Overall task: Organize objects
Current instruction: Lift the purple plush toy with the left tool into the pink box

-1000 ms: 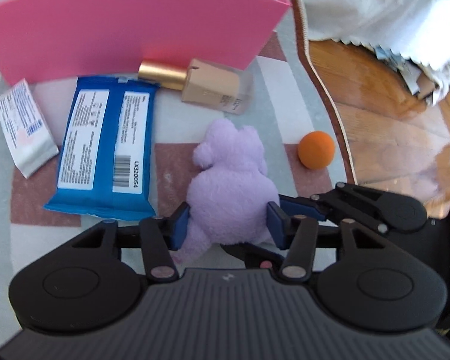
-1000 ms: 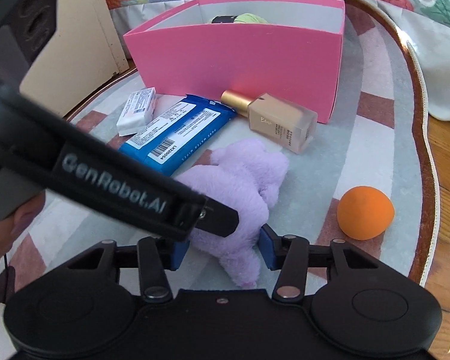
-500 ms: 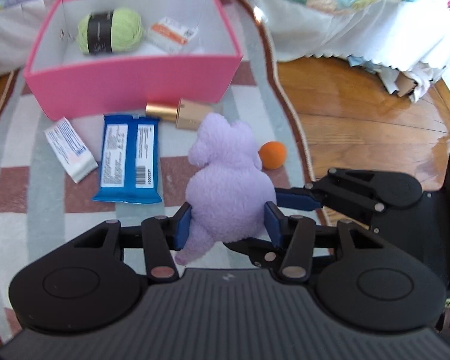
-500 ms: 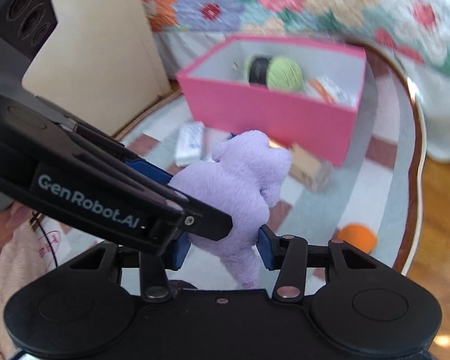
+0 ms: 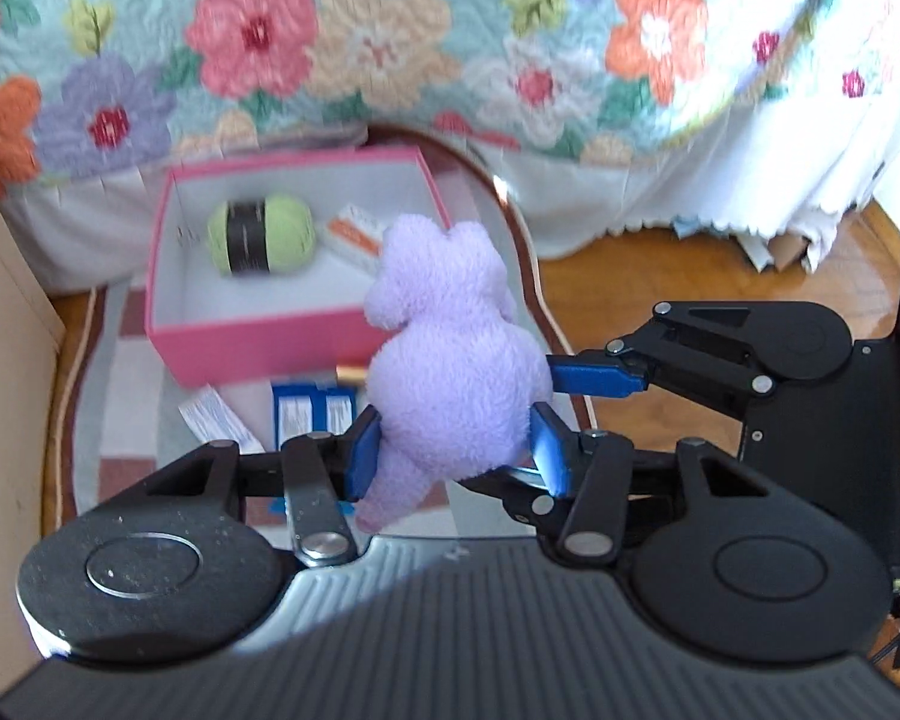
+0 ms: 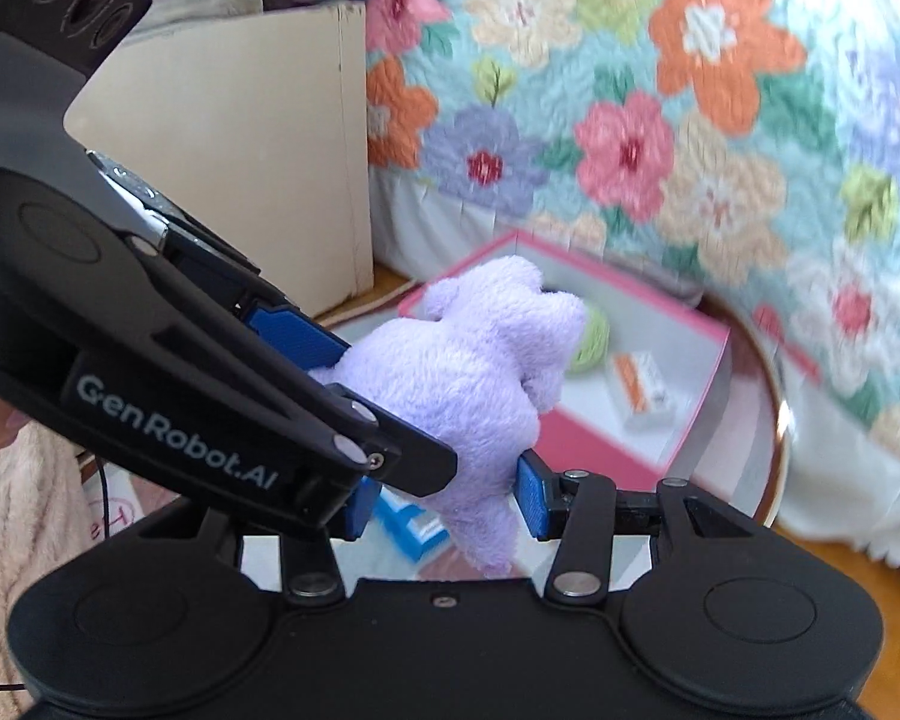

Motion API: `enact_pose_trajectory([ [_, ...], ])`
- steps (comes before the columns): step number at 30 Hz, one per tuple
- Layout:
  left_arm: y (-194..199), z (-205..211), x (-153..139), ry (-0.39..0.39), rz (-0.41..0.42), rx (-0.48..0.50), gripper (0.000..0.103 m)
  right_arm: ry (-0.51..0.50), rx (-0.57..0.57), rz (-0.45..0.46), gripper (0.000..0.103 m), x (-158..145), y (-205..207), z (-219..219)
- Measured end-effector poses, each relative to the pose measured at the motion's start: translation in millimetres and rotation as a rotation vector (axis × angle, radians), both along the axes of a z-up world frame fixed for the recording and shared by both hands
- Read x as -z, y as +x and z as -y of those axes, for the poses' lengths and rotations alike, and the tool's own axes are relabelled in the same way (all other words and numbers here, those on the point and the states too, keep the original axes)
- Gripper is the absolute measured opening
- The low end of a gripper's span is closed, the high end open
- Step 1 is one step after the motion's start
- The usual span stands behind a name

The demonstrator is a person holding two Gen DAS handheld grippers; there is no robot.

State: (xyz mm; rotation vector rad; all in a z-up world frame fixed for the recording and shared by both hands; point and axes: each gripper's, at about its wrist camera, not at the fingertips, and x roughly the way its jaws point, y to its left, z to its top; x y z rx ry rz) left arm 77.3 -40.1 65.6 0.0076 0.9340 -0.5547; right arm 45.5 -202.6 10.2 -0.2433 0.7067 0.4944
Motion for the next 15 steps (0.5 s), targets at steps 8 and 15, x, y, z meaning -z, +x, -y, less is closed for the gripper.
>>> enact_pose_trajectory([
  [8,35,-11,-17,-0.014,0.031,-0.027,0.05,-0.031,-0.015,0.049,0.052,-26,32,-13],
  [15,95,-2,9,0.001,-0.031,-0.065,0.052,-0.042,0.003,-0.001,0.052,-5,87,-22],
])
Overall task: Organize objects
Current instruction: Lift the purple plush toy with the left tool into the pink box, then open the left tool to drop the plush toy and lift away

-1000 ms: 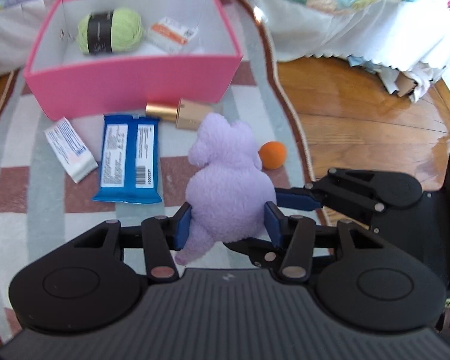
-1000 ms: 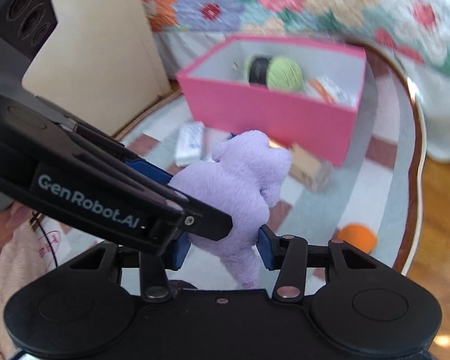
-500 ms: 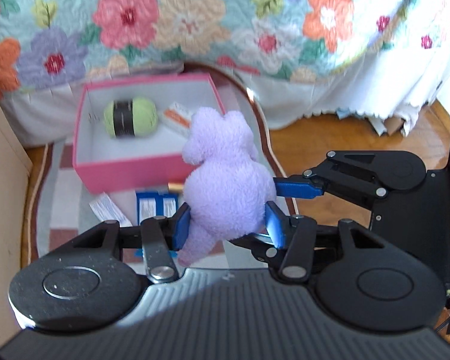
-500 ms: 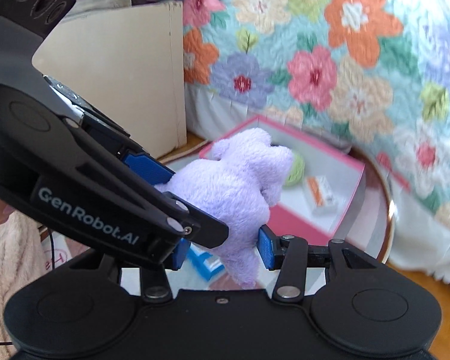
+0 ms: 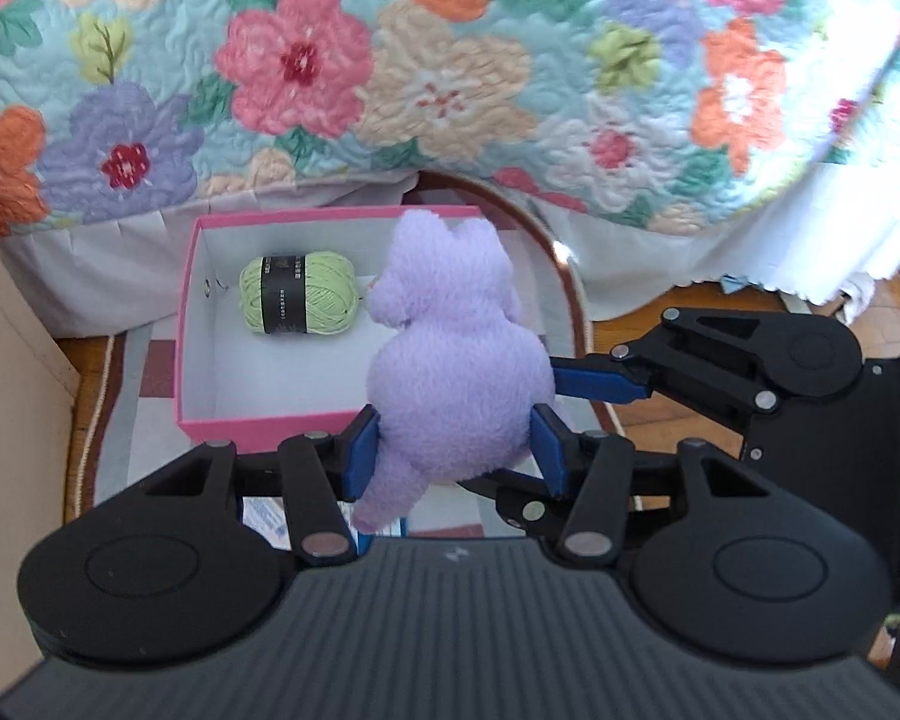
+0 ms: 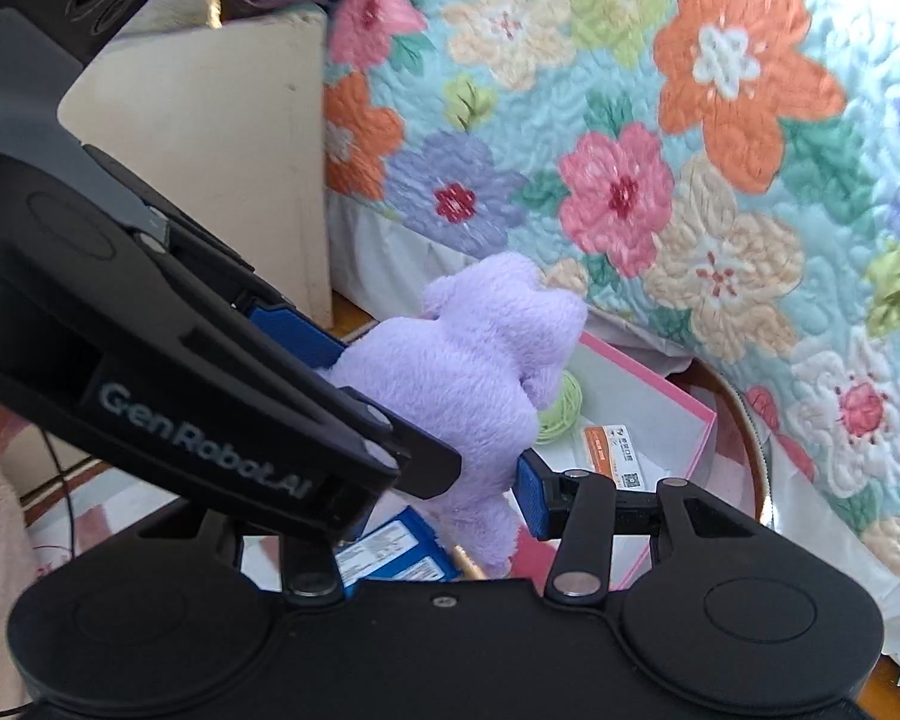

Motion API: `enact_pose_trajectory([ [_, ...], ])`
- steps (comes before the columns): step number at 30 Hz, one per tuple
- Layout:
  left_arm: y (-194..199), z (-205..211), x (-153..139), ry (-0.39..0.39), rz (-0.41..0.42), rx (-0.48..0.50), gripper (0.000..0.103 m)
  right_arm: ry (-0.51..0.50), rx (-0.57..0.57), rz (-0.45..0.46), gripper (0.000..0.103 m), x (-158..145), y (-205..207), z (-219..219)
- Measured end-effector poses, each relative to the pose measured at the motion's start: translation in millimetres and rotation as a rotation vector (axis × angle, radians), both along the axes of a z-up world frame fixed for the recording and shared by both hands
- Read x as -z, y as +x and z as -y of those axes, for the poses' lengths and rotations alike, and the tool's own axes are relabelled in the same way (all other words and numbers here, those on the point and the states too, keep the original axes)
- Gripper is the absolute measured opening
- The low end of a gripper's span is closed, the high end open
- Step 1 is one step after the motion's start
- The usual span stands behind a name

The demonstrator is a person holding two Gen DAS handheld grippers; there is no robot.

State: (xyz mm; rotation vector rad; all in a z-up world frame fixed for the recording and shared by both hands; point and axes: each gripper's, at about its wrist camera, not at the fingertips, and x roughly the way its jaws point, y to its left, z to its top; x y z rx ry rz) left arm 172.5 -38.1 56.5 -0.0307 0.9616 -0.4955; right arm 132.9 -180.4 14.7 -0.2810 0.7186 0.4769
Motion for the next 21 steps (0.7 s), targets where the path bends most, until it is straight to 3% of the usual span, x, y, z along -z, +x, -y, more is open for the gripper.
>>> enact_pose_trajectory([
  [7,76,21,60,-0.019,-0.121,-0.04,0.052,0.004,0.059,-0.148,0.052,46,80,22],
  [12,122,30,112,-0.021,-0.256,-0.074,0.052,0.03,0.096,-0.312,0.052,91,130,37],
  [16,143,33,148,-0.029,-0.324,-0.102,0.052,0.06,0.135,-0.406,0.052,124,152,43],
  [21,157,30,177,-0.055,-0.354,-0.158,0.052,0.052,0.13,-0.444,0.052,152,170,41],
])
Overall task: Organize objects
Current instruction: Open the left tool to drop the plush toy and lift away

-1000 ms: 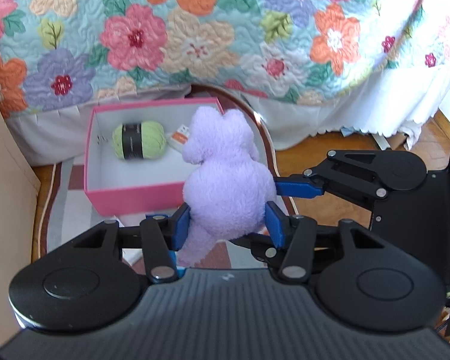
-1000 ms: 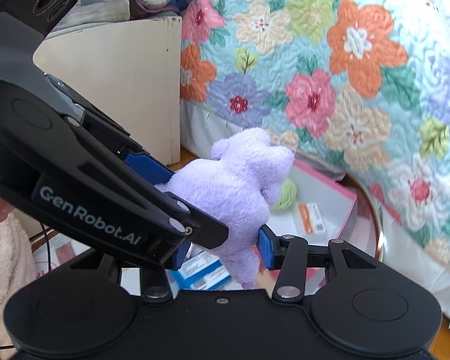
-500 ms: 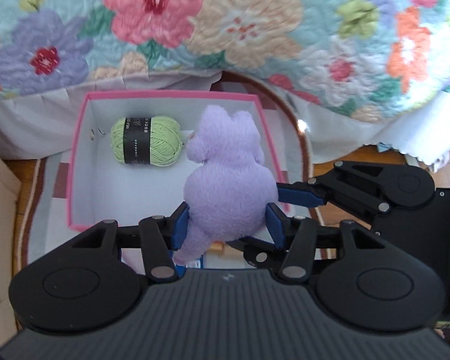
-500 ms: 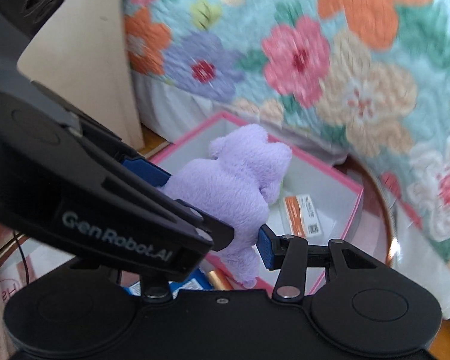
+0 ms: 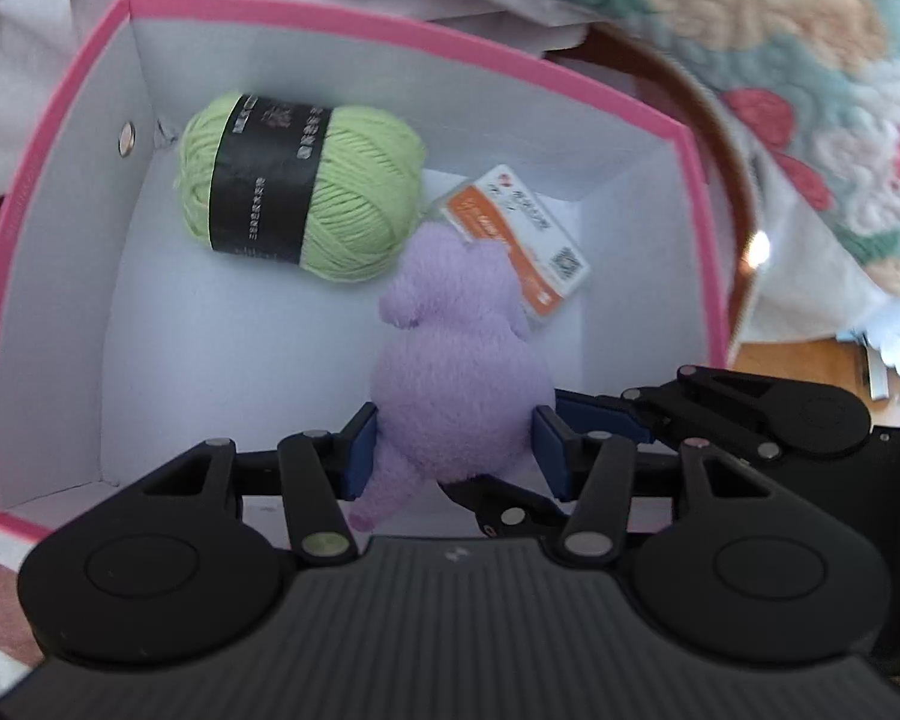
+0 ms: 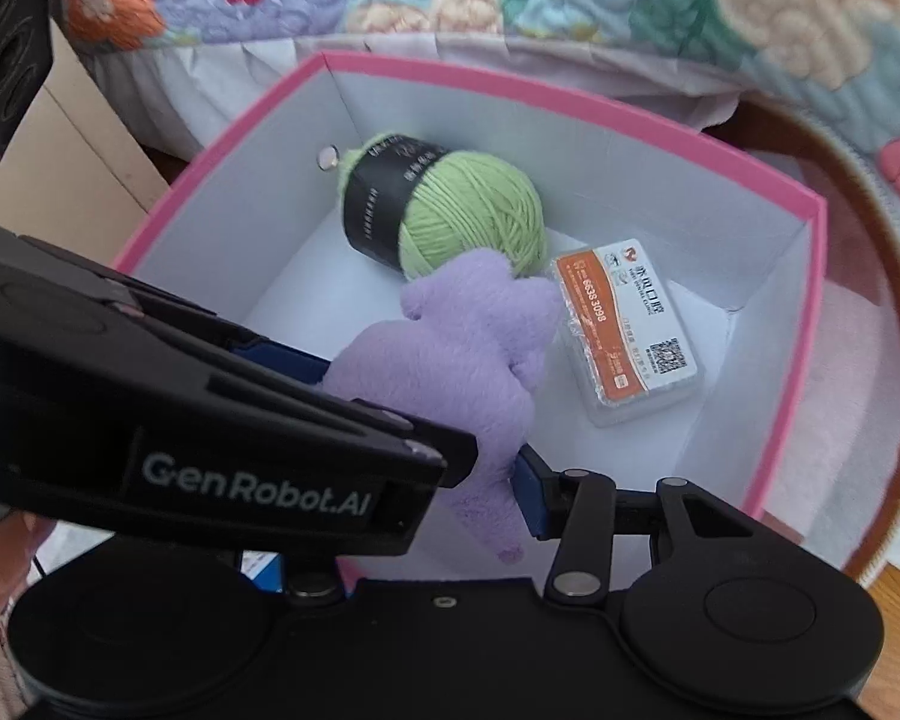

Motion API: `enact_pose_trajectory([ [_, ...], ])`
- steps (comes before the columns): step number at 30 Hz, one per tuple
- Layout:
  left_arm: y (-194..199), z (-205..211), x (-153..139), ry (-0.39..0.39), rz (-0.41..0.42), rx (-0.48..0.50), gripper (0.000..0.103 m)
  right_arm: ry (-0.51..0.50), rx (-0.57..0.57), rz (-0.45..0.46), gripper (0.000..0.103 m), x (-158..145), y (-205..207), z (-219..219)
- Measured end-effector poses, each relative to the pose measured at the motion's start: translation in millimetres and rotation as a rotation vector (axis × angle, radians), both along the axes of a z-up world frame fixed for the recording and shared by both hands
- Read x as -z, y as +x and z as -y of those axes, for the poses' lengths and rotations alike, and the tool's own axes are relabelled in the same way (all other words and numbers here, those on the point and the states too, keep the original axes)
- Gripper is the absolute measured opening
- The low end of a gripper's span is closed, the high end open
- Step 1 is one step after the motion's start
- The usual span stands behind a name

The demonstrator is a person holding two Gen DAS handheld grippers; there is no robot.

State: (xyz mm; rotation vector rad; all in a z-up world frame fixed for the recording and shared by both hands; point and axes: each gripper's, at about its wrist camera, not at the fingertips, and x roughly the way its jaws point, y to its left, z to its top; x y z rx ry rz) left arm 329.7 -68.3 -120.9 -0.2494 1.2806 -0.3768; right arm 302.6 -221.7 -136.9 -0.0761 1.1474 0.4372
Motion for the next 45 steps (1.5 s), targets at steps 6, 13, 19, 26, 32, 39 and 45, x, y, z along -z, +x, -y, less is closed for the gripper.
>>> enact_pose_trajectory([
  [6,17,3,28,-0.08,-0.073,-0.079,0.052,-0.051,0.042,-0.063,0.056,17,21,4],
  [13,13,7,29,-0.091,-0.072,-0.102,0.051,-0.118,0.03,-0.049,0.058,15,13,-8],
  [19,-13,26,-29,0.077,0.07,0.021,0.058,-0.017,0.067,0.043,0.07,-32,-17,-1],
  [26,-44,16,-88,0.16,0.134,0.106,0.061,0.04,0.058,0.154,0.07,-97,-60,11],
  [32,-73,-19,-129,0.173,0.139,0.144,0.062,0.031,-0.016,0.224,0.071,-139,-105,-4],
  [39,-115,-47,-150,0.182,0.168,0.145,0.063,0.04,-0.106,0.261,0.072,-167,-156,-25],
  [45,-146,-68,-155,0.183,0.174,0.135,0.065,0.041,-0.146,0.281,0.076,-178,-190,-43],
])
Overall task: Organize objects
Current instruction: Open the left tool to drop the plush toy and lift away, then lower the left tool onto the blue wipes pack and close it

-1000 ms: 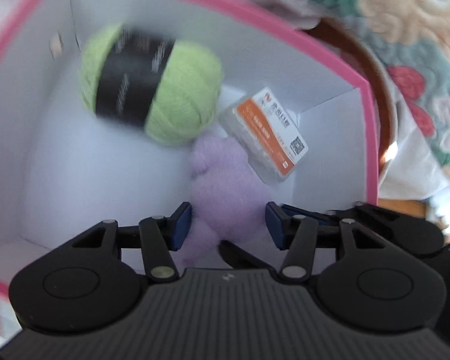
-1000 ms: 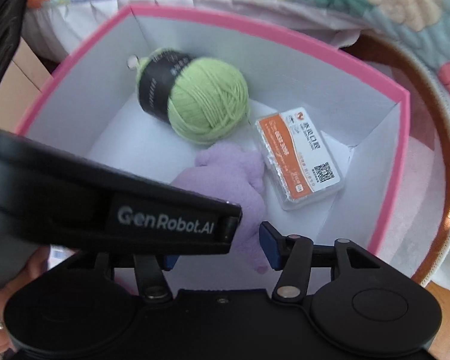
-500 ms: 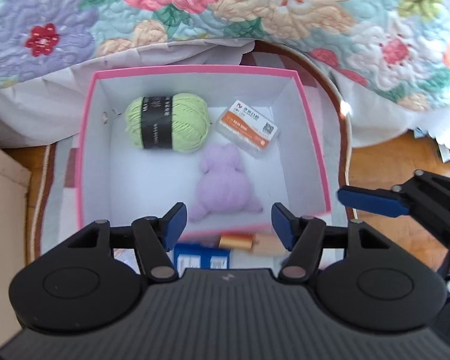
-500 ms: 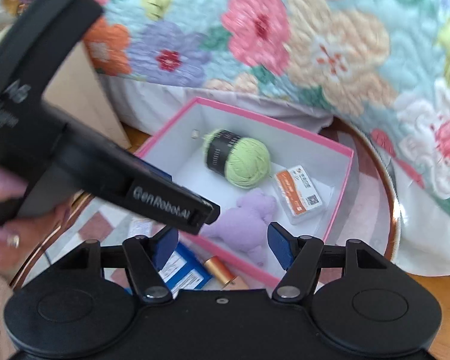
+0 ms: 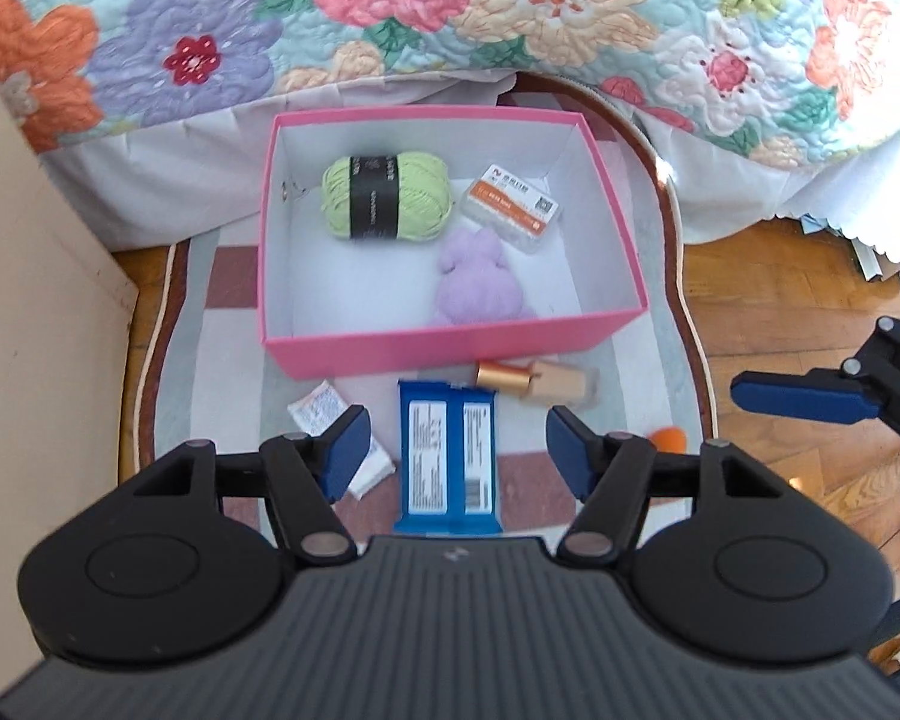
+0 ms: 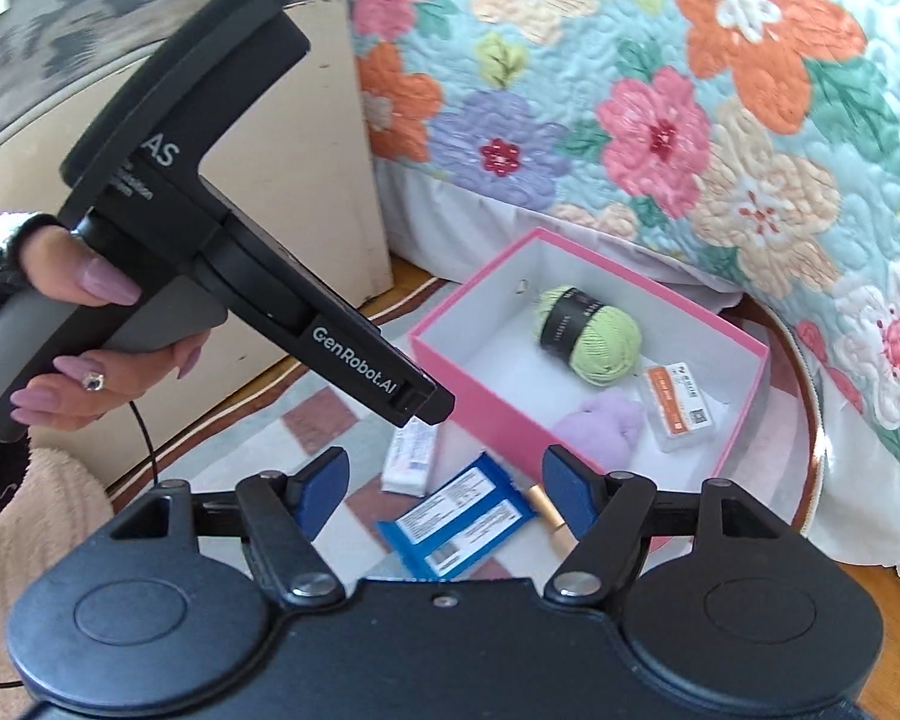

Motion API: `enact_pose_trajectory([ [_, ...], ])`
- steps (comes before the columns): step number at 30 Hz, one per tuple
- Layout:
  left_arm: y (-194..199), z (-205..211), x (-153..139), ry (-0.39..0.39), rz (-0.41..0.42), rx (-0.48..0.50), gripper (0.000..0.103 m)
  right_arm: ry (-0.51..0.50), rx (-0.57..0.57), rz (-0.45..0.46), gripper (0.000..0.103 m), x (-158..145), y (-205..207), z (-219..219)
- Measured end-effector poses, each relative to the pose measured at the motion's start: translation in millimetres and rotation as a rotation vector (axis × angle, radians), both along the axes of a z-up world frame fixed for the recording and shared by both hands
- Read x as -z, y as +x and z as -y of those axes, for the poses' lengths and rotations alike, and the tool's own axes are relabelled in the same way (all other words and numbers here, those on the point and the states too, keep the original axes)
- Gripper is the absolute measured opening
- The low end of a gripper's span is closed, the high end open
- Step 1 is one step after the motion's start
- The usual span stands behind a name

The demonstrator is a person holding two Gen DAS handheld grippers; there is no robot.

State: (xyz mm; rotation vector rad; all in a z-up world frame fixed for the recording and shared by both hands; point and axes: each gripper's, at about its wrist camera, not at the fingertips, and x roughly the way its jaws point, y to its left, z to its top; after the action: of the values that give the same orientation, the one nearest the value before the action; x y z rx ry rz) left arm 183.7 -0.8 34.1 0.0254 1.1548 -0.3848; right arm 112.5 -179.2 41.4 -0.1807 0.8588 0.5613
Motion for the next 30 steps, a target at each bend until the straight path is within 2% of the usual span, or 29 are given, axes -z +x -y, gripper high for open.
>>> enact_pose_trajectory([
  [7,-27,-13,7,0.005,0.0,0.015,0.07,0.01,-0.012,-0.034,0.078,6,-18,-11],
  [11,-37,-18,18,0.002,-0.014,0.023,0.072,0.025,-0.011,-0.064,0.085,14,-23,-14],
  [15,-42,-23,34,-0.014,-0.022,0.024,0.074,0.05,-0.023,-0.074,0.087,28,-27,-17],
  [20,-41,-34,65,-0.045,-0.033,0.008,0.075,0.068,0.026,-0.072,0.088,61,-27,-18],
  [25,-34,-43,98,-0.073,-0.031,-0.023,0.075,0.073,0.095,-0.125,0.088,102,-12,-22],
  [27,-33,-44,109,-0.088,-0.015,-0.027,0.073,0.074,0.103,-0.135,0.088,119,-7,-24],
  [30,-30,-45,127,-0.122,-0.034,-0.035,0.069,0.048,0.107,-0.129,0.088,141,-2,-30],
])
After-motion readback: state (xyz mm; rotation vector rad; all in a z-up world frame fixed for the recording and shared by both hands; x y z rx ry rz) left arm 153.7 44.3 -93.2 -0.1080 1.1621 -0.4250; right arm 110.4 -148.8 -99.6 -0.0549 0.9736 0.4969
